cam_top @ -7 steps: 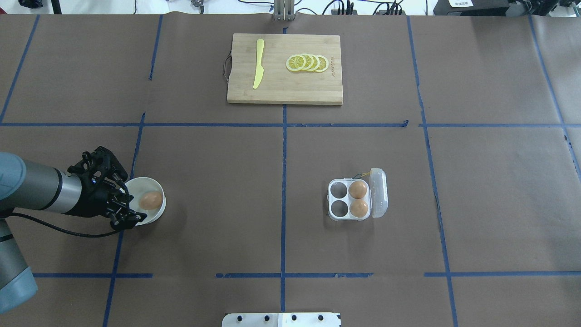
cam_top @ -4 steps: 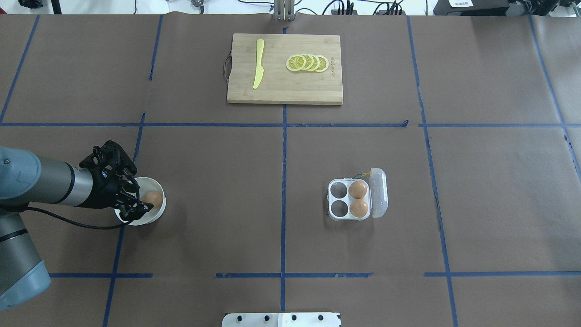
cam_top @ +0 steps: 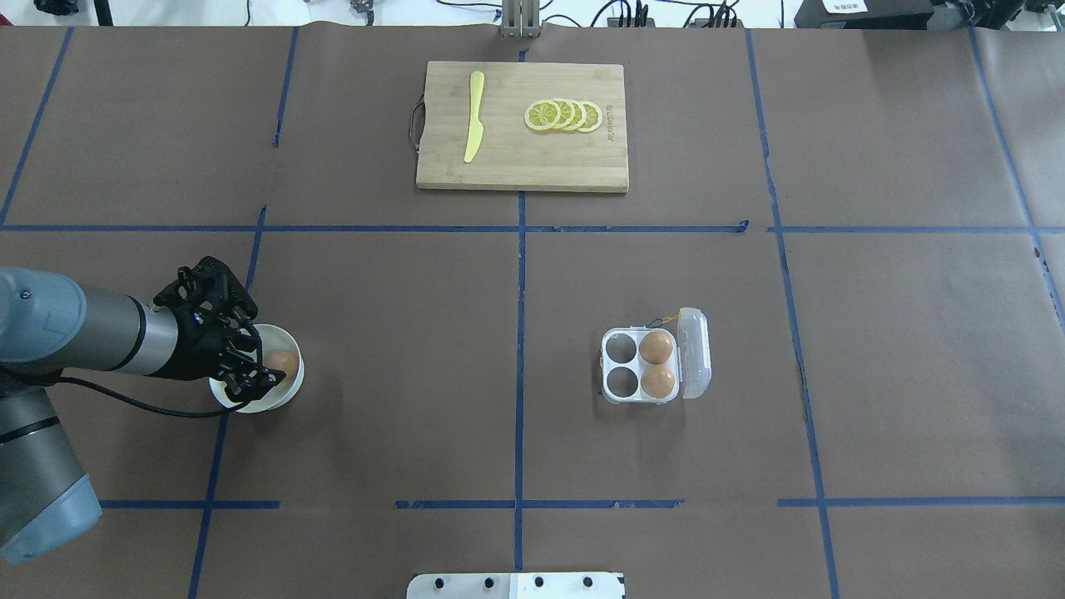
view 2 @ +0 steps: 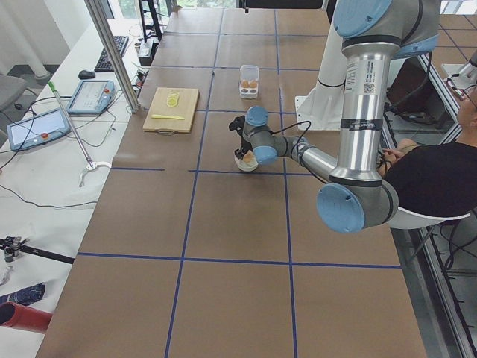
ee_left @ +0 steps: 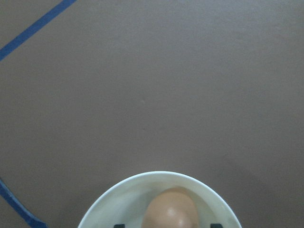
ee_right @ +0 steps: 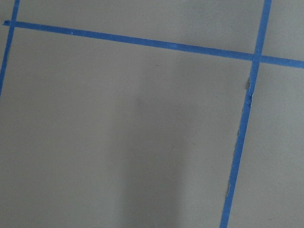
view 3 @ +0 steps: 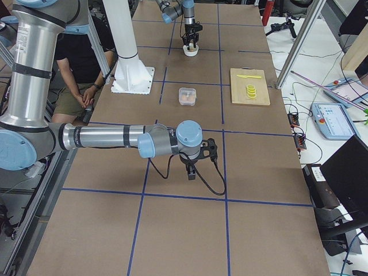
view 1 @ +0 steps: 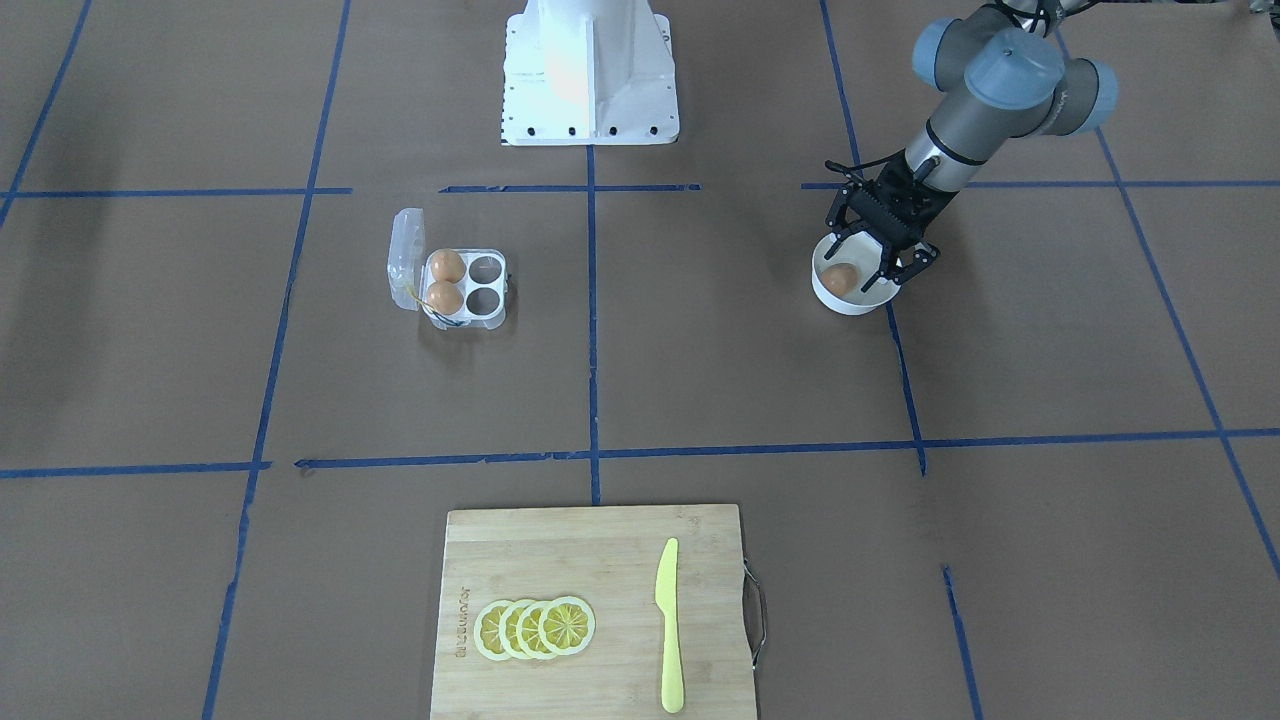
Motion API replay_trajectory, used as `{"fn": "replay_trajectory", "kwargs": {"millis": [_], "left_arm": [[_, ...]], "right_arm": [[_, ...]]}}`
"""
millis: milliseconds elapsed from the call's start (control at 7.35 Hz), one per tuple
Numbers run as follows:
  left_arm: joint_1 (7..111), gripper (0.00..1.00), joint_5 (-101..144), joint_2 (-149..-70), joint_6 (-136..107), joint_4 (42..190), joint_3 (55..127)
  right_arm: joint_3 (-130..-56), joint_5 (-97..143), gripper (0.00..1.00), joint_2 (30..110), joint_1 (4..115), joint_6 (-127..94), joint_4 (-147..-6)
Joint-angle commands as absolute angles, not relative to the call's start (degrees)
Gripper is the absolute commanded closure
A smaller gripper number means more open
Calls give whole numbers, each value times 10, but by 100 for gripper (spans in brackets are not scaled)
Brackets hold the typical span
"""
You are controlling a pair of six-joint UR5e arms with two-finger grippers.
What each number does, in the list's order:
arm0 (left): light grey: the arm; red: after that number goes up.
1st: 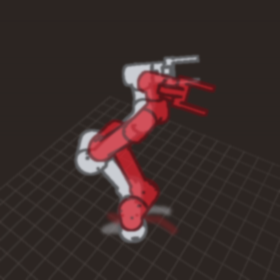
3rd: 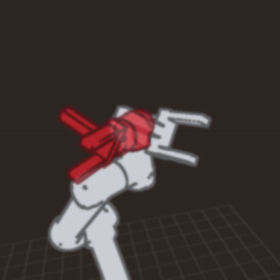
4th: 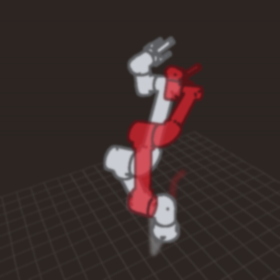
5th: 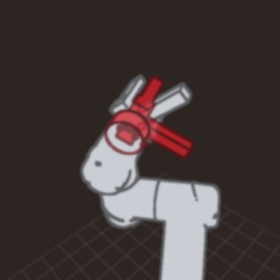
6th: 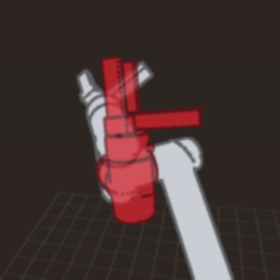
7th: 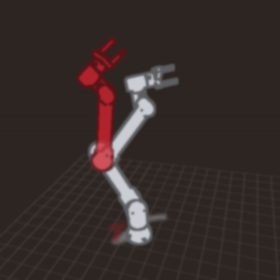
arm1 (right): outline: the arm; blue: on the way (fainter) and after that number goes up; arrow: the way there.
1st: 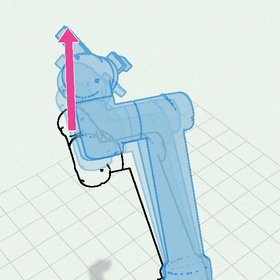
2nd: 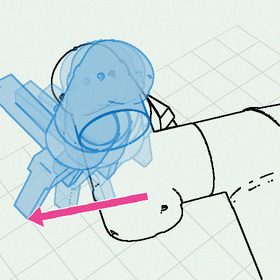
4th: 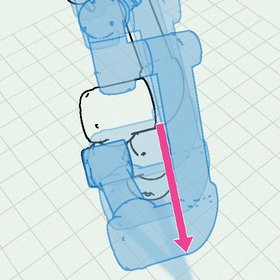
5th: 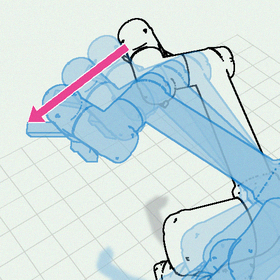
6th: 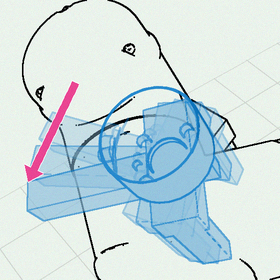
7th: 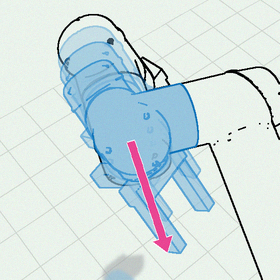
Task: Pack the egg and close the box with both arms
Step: 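Close the left gripper around the brown egg inside the bowl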
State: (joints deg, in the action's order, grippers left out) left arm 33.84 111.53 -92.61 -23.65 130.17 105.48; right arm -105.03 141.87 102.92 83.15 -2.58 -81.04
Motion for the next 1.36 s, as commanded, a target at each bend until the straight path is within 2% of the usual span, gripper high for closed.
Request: {"fn": "replay_trajectory", "kwargs": {"millis": [0,544,680,952,1088,1224], "left_arm": [[338,33,1115,-940,-237,1302,1037],[337,36,1115,-947,-236,1302,1024],[336,45,1116,-947,-236,1302,1022],[337,92,1117,-947,-236,1255,1032],[339,100,1117,-947,-236,1249,1033],[344,100,1117,-947,-236,1249,1039]], "right_arm": [[-1050,1419,0,1029,831,-25,-811],[-1048,1420,0,1029,831,-25,-810],[-1048,1420,0,1029,831,-25,-810],[-1048,1421,0,1029,831,-26,-810],[-1048,1421,0,1029,831,-26,-810],[-1048,1421,0,1029,831,-26,-810]]}}
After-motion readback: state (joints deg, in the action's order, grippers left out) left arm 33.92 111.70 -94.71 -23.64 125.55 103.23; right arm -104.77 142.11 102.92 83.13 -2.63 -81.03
